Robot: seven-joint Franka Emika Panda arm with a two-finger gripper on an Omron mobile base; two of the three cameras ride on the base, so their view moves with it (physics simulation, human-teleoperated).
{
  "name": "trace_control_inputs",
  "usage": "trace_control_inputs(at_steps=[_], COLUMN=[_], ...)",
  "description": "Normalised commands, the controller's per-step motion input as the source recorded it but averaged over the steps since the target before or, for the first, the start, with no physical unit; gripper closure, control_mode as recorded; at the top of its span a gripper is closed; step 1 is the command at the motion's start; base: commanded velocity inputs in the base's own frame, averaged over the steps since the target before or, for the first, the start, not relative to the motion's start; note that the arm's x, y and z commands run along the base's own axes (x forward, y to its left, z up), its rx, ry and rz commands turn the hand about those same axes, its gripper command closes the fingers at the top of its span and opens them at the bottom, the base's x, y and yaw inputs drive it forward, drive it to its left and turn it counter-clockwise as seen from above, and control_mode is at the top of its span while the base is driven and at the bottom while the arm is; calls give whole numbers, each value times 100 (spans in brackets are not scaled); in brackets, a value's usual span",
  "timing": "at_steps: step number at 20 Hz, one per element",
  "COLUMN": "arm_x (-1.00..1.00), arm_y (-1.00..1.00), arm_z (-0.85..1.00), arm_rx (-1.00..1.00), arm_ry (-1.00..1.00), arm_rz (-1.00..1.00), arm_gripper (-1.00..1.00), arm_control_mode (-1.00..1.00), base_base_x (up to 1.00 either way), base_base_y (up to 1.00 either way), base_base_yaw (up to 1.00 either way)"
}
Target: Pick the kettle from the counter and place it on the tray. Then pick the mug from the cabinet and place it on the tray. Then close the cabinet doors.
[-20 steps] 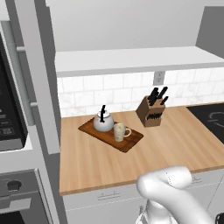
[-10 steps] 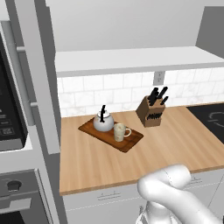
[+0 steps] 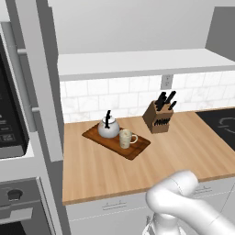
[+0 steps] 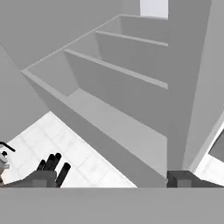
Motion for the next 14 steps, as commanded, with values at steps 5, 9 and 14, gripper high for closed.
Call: trace_control_inputs(at_steps=[5, 9, 14], arm_x=[-2, -22, -25], arm_y=[0, 10, 32], arm_z=[24, 20, 23], arm_rx=[-29, -31, -32], arm_ry=[-21, -24, -22], arm_rz=[15, 17, 17], arm_gripper=[-100, -100, -100], arm_control_mode=[-100, -100, -100], base_base_x=[0, 0, 0], base_base_y=[0, 0, 0], base_base_yaw=[0, 0, 0])
